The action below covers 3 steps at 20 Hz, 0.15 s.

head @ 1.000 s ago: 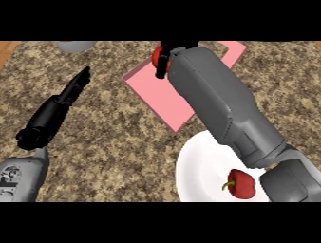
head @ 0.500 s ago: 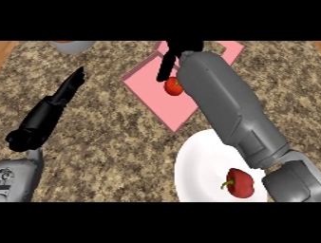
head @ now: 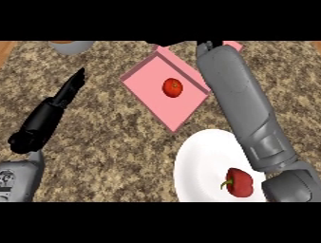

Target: Pick the tomato from the plate and place it in the cardboard box

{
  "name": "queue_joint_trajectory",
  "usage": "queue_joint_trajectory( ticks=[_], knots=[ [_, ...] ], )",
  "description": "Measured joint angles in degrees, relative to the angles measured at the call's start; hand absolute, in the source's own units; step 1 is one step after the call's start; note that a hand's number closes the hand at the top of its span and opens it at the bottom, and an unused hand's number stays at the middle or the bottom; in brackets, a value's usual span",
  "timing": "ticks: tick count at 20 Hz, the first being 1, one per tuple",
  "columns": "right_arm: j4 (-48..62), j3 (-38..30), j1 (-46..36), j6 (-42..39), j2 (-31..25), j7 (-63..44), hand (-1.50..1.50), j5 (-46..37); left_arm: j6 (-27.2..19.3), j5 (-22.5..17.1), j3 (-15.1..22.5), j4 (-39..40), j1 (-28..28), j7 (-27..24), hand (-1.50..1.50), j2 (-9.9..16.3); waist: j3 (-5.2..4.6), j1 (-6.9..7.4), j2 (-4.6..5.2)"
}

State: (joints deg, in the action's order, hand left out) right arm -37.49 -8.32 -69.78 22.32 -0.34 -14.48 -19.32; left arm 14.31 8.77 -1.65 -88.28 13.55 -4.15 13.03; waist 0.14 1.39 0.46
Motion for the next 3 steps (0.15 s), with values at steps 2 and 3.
queue_joint_trajectory(
  ticks=[2, 3],
  knots=[
    [-0.75, -2.18, 1.51, 2.04, -0.19, 2.3, -1.5, 2.37, 0.09, 0.1, -0.13, 0.37, -0.4, -0.71, 0.0, 0.1, -0.04, -0.17, -0.04],
    [-1.16, -3.28, 2.63, 2.49, -0.5, 3.8, -1.5, 3.37, 0.45, -0.29, -0.71, 0.03, -0.52, -0.65, 0.0, 0.64, -0.06, -0.25, -0.09]
  ],
)
